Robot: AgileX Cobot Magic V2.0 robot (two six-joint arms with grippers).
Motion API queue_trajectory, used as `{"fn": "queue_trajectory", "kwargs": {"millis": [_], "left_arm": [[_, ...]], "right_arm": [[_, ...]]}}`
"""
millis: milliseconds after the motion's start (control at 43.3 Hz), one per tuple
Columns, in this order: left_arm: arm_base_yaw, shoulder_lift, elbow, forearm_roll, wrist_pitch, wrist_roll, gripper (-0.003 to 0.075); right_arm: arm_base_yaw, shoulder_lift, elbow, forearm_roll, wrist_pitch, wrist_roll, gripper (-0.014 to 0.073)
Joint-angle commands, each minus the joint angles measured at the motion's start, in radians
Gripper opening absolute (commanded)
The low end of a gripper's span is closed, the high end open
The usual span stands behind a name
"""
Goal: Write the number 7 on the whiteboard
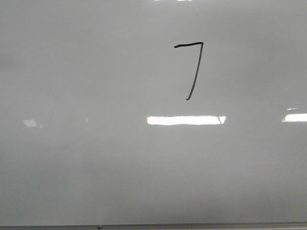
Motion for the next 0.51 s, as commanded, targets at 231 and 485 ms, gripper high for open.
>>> {"fn": "queue_trajectory", "kwargs": {"millis": [231,485], "left_arm": [[0.003,0.135,0.003,-0.053,-0.315,0.012,0.0037],[0.003,0.254,-0.081,-0.053,-0.294,0.012,0.0038]], "right_arm": [[-0.007,-0.005,-0.03,-0.012,-0.06,0.004,0.0488],[-0.007,-0.005,-0.03,-0.011,-0.058,0.004,0.0488]]}}
